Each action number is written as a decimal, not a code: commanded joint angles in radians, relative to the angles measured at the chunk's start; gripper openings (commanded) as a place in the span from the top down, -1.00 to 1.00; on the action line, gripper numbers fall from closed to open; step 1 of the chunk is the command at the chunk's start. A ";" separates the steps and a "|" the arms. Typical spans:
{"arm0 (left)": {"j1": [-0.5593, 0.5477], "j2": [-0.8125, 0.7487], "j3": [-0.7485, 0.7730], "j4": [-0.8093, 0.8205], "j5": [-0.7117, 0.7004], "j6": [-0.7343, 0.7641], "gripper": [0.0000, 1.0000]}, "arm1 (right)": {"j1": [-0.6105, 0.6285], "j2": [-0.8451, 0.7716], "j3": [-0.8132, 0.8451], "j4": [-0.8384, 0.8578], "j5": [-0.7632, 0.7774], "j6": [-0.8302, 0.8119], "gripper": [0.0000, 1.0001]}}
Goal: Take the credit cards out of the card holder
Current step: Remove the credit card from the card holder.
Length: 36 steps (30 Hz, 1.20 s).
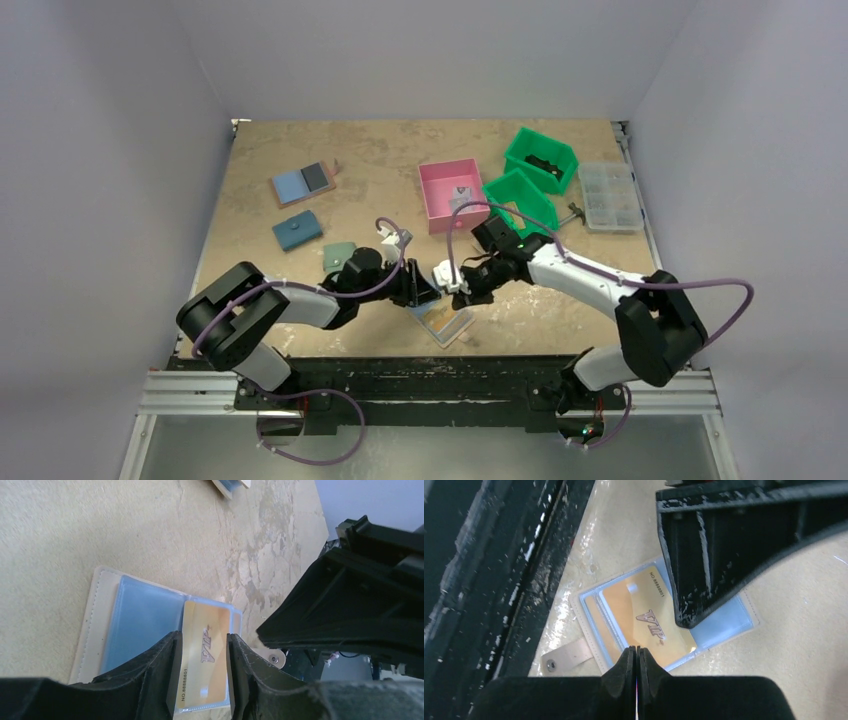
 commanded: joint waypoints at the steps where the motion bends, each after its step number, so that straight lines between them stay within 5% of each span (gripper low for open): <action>1: 0.007 0.037 0.039 -0.009 0.066 -0.015 0.19 | 0.098 0.031 0.002 0.097 0.169 -0.006 0.95; 19: 0.007 0.102 0.071 -0.071 0.073 0.018 0.19 | 0.191 0.064 -0.025 0.051 0.222 -0.089 1.00; 26: 0.007 0.128 0.079 -0.062 0.088 0.013 0.19 | 0.199 0.068 -0.040 0.086 0.259 -0.072 0.69; 36: 0.007 0.171 0.088 -0.031 0.124 -0.012 0.17 | 0.221 0.065 -0.071 0.147 0.344 -0.065 0.59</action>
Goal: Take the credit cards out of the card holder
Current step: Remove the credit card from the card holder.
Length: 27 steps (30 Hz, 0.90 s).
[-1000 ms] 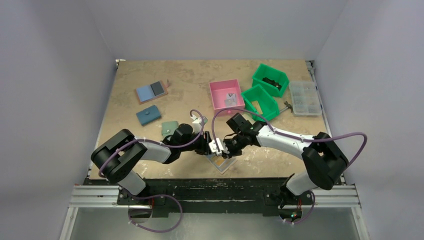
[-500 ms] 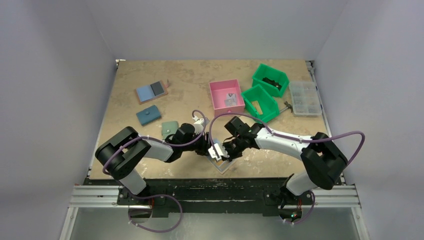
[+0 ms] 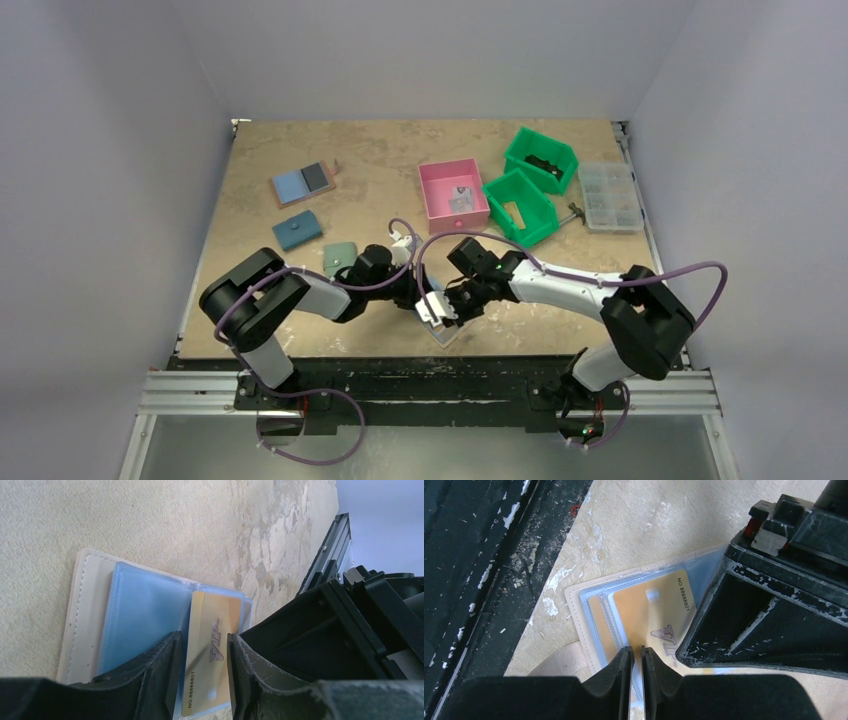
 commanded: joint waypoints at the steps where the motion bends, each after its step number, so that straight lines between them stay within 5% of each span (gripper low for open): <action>1: 0.004 0.032 0.016 0.027 0.028 -0.010 0.17 | 0.013 -0.004 -0.033 0.061 0.078 0.007 0.59; 12: 0.004 0.093 -0.018 0.142 0.073 -0.121 0.19 | 0.024 -0.016 -0.062 0.173 0.183 0.079 0.66; 19: 0.004 0.100 -0.011 0.106 0.069 -0.120 0.95 | 0.026 -0.014 -0.047 0.160 0.173 0.102 0.65; 27: 0.010 0.007 -0.021 0.008 -0.003 -0.040 1.00 | -0.017 -0.020 0.014 0.071 0.032 0.134 0.46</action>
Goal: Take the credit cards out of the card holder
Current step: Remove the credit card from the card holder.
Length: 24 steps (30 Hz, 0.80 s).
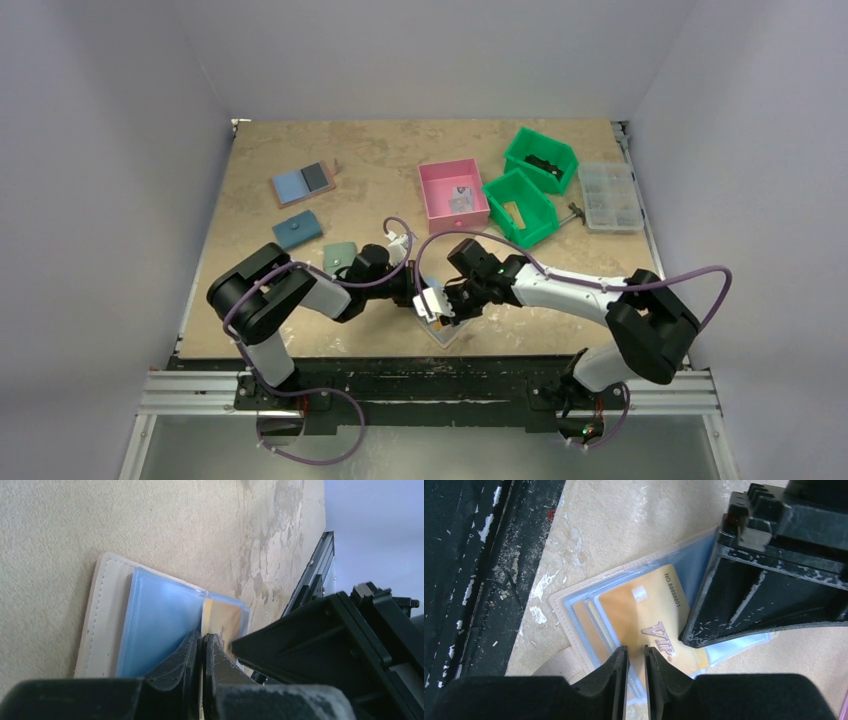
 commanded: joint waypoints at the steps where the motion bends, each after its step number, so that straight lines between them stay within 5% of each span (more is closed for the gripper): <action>1: -0.015 -0.082 -0.015 -0.104 -0.044 0.084 1.00 | -0.057 0.006 0.054 -0.024 -0.090 0.009 0.43; 7: -0.015 -0.158 -0.043 -0.082 -0.100 0.152 1.00 | -0.220 -0.015 0.122 -0.132 -0.319 0.040 0.31; 14: -0.022 -0.262 -0.107 0.008 -0.217 0.256 1.00 | -0.293 0.053 0.204 -0.153 -0.384 0.212 -0.13; 24: -0.127 -0.406 -0.189 0.122 -0.339 0.443 1.00 | -0.306 0.162 0.239 -0.182 -0.412 0.256 -0.33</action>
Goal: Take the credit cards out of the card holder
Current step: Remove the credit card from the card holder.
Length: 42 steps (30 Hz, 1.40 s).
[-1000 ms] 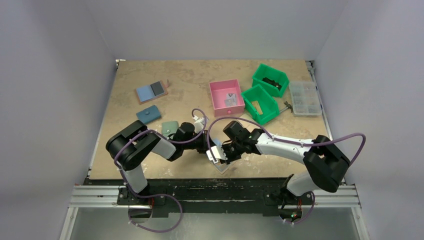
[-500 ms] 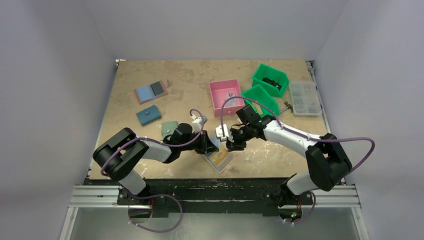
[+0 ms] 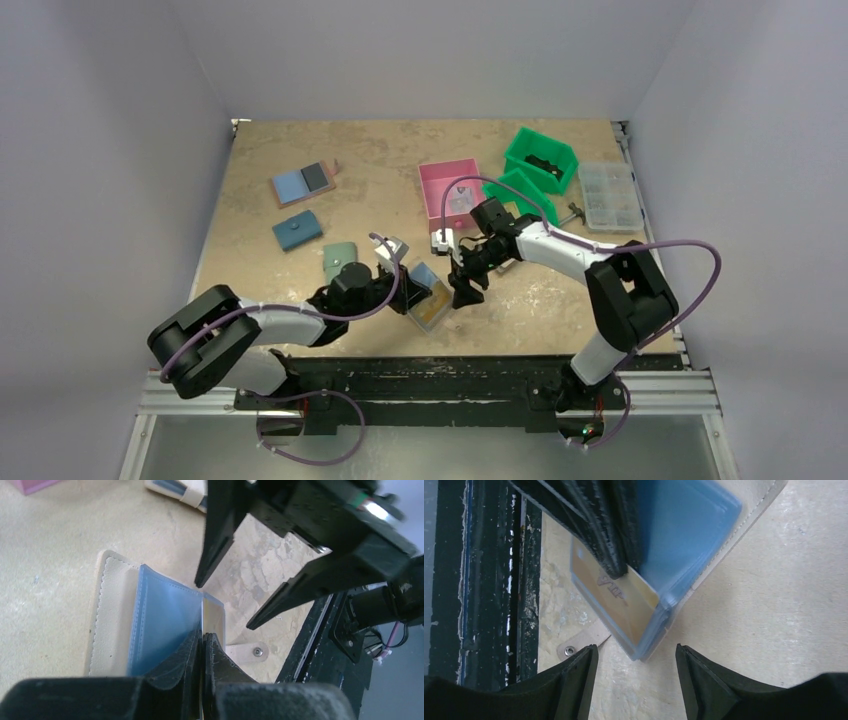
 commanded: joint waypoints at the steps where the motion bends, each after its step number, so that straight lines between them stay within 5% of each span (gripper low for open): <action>1: -0.043 -0.046 -0.040 0.138 -0.060 0.141 1.00 | -0.002 0.001 0.035 -0.021 -0.044 0.037 -0.34; 14: -0.063 -0.096 -0.105 0.304 -0.001 0.155 1.00 | -0.003 0.061 0.044 -0.064 -0.126 -0.030 -0.36; 22: -0.064 -0.057 -0.149 0.482 0.025 0.094 1.00 | -0.002 0.066 0.043 -0.053 -0.161 -0.022 -0.19; 36: -0.062 -0.075 -0.191 0.572 0.033 0.064 1.00 | -0.003 0.074 0.087 -0.172 -0.204 -0.151 0.89; 42: -0.050 -0.153 -0.194 0.446 0.033 0.072 1.00 | -0.003 0.084 0.112 -0.215 -0.194 -0.158 1.00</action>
